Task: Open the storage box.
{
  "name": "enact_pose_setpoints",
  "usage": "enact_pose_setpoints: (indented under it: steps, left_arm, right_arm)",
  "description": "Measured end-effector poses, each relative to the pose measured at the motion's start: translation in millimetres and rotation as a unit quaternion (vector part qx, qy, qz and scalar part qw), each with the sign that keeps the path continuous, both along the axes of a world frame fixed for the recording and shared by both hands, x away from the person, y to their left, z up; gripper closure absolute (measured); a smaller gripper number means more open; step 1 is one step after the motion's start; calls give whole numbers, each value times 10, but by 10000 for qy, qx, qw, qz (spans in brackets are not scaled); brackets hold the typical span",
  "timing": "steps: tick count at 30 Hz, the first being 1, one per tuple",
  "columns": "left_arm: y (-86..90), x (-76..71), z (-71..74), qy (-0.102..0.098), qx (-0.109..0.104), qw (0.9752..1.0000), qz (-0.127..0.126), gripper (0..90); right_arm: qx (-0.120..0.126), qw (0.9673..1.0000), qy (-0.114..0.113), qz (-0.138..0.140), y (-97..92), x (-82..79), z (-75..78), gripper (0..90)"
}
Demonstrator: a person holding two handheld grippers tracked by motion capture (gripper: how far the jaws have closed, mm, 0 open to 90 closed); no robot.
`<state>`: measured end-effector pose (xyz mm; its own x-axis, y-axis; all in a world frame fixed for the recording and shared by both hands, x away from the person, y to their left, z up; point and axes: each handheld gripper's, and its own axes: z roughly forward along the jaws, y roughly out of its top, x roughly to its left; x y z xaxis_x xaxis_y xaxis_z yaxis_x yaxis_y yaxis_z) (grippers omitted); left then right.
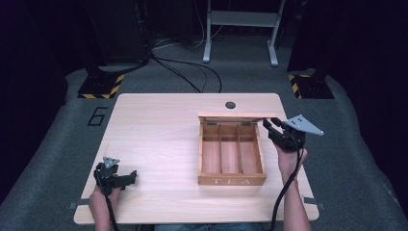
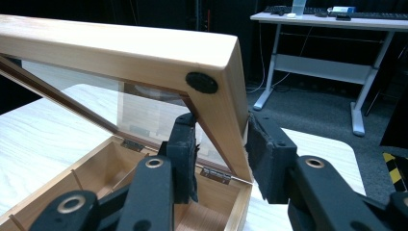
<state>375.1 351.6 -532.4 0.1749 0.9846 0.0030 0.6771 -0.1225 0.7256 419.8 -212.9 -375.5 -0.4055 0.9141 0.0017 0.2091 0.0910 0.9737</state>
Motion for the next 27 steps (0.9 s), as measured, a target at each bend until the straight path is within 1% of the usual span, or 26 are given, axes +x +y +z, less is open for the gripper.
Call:
enact_pose_setpoints:
  steps: [10, 15, 21, 23, 27]
  left_arm:
    - [0, 0, 0, 1, 0, 10000, -1, 5]
    - [1, 0, 0, 4, 2, 10000, -4, 5]
    - [1, 0, 0, 4, 0, 10000, -3, 5]
    - [1, 0, 0, 4, 2, 10000, -5, 5]
    - [1, 0, 0, 5, 3, 10000, -5, 5]
  right_arm:
    - [4, 10000, 48, 35, -4, -48, -25, 636]
    - [-8, 9999, 83, 83, -15, -100, -55, 631]
    - [-85, 9998, 124, 132, -19, -170, -85, 618]
    - [-46, 9998, 140, 163, -22, -188, -89, 606]
    - [-118, 9997, 151, 160, -17, -234, -106, 604]
